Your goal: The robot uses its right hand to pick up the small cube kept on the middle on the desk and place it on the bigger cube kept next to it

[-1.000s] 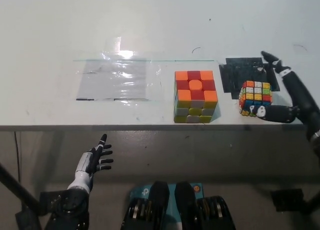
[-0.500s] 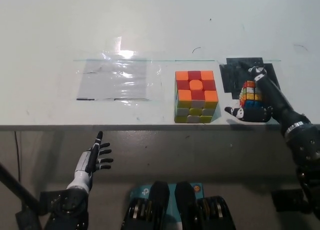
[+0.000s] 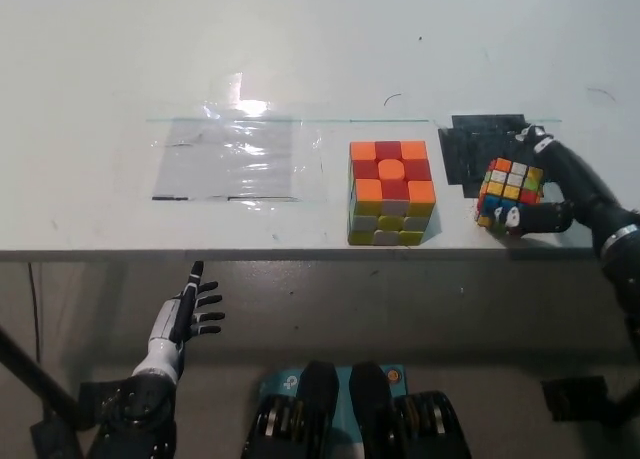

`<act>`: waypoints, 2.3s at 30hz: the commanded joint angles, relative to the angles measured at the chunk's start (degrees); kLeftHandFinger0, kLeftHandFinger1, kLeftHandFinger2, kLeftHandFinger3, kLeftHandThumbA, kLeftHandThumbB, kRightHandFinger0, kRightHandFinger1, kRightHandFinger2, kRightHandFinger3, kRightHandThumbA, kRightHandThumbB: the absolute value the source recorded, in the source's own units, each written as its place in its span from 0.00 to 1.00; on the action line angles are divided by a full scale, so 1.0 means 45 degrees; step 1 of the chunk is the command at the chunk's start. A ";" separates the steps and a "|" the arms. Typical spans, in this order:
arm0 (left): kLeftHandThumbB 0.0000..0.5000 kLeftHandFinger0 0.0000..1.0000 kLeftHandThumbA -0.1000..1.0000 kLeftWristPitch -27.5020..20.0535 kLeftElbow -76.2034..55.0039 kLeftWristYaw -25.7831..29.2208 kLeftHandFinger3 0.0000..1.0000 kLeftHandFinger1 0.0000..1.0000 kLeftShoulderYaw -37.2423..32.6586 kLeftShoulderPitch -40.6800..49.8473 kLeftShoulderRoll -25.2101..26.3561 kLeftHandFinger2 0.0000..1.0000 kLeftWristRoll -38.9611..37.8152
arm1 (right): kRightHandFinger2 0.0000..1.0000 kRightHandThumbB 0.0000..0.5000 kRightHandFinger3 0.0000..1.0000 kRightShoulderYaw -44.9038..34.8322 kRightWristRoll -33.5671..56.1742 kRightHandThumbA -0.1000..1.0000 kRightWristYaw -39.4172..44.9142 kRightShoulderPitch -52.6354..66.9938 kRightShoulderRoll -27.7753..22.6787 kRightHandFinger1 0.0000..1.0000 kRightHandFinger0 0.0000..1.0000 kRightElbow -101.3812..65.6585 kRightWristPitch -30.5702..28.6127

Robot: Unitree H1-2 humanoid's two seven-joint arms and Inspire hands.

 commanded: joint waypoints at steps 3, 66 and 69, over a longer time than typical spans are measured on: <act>0.03 0.70 0.97 -0.0294 -0.0249 -0.0068 0.79 0.68 -0.0005 -0.0489 0.0193 0.77 -0.0036 | 1.00 0.94 1.00 0.0137 -0.0638 0.79 0.0106 -0.0790 -0.0303 1.00 1.00 0.0281 -0.1165; 0.19 0.69 1.00 -0.0889 0.1148 -0.0180 0.79 0.67 -0.0245 -0.2385 0.0763 0.77 0.0067 | 0.47 0.01 0.05 0.1163 -0.4243 0.00 -0.4861 -0.1633 0.0726 0.31 0.00 0.5152 -0.6530; 0.19 0.69 1.00 -0.0972 0.1260 -0.0269 0.80 0.66 -0.0265 -0.2436 0.0791 0.78 0.0056 | 0.74 0.06 0.18 0.1169 -0.4550 0.00 -0.5551 -0.1662 0.0791 0.41 0.00 0.5370 -0.6690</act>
